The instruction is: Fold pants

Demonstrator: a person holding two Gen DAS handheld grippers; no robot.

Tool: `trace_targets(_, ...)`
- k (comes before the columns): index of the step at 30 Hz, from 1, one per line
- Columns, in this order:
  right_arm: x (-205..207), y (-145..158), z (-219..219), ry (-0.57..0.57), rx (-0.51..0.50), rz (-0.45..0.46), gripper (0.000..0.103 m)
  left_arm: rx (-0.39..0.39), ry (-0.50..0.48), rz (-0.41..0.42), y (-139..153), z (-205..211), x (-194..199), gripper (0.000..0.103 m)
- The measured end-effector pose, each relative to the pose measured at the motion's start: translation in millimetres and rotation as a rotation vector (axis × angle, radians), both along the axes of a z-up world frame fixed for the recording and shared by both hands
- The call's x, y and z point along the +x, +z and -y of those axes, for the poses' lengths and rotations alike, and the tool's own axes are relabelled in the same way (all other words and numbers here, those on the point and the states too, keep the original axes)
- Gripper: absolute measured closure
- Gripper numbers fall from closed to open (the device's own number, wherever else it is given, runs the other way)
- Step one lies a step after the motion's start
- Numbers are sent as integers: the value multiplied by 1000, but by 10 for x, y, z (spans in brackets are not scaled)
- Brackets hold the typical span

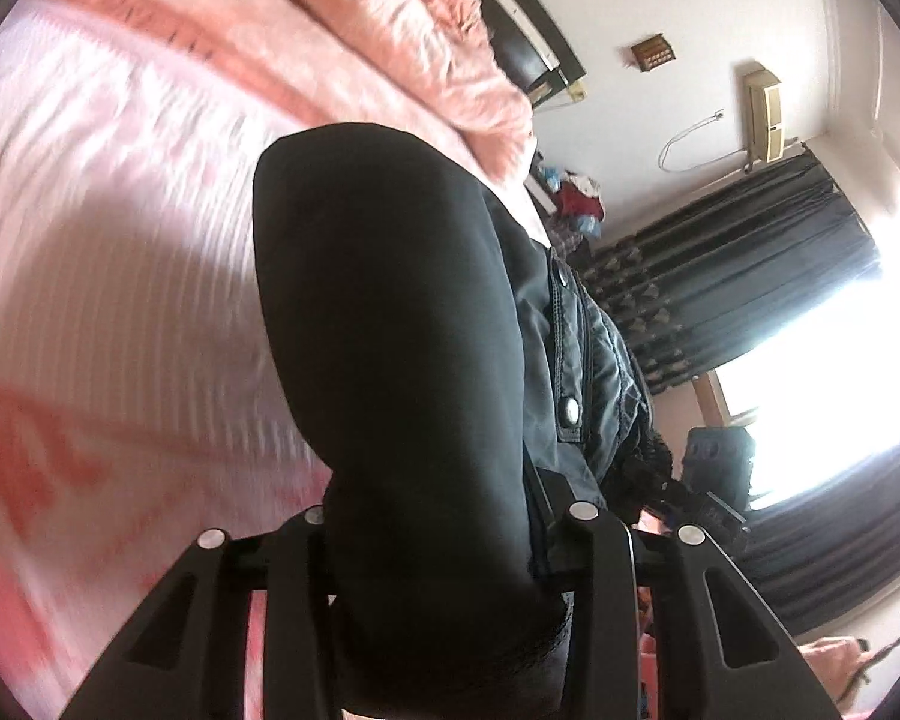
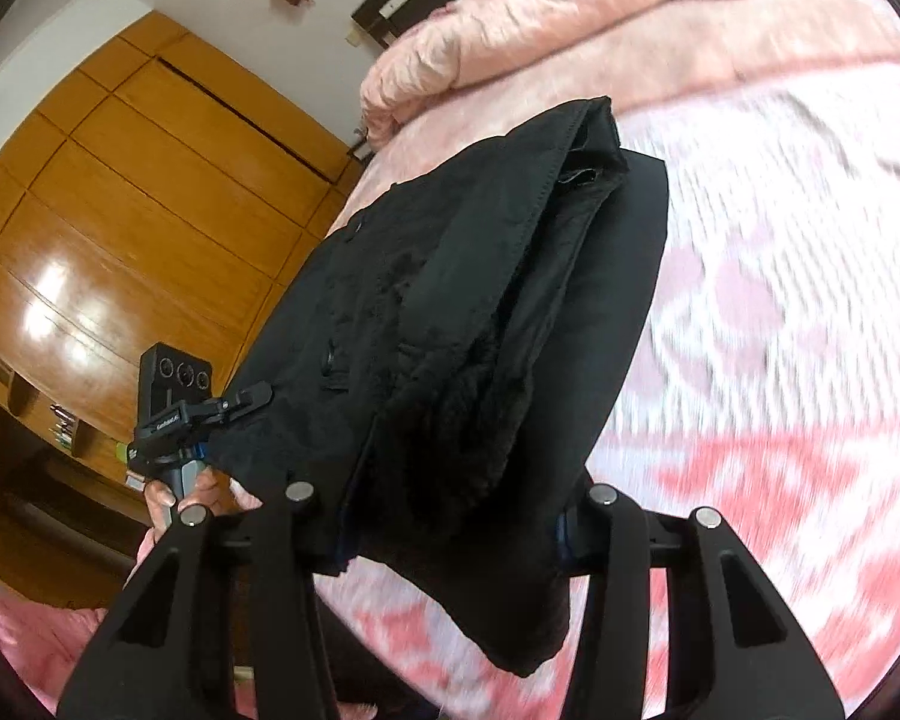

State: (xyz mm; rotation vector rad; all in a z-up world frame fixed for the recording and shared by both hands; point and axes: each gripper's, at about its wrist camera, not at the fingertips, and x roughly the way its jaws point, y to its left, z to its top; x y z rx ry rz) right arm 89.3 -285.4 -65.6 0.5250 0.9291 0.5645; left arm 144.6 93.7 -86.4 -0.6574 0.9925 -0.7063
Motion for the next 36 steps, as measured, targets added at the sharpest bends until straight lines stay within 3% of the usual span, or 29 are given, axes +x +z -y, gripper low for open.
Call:
trace_targets(4, 503, -1, 42, -10, -4, 16, 58, 31, 35, 29, -61, 138, 394, 66)
trace_targets(7, 849, -175, 94, -21, 3, -1, 58, 77, 53, 31, -249, 276, 635, 66)
trace_targets(10, 1152, -473, 167, -52, 13, -63, 57, 117, 66, -30, -505, 472, 844, 65)
trace_targets(14, 1303, -899, 261, -96, 3, -143, 53, 119, 69, -33, -725, 430, 797, 58)
trace_targets(18, 1269, -1000, 267, -104, -10, -144, 42, 139, 64, -42, -833, 375, 757, 49)
trace_targets(20, 1179, -1009, 348, -108, -29, -141, 35, 164, 70, -55, -842, 359, 754, 39)
trace_targets(22, 1180, -968, 374, -136, -47, -134, 21, 204, 82, -52, -816, 374, 718, 29)
trace_targets(26, 1005, -900, 457, -176, -51, -121, 17, 313, 120, -31, -738, 303, 621, 12)
trace_targets(29, 804, -848, 487, -196, -73, -114, 15, 376, 169, -29, -675, 222, 497, 6)
trace_targets(36, 234, -605, 292, -254, -329, -69, 12, 574, 239, 42, -305, 324, 100, 4)
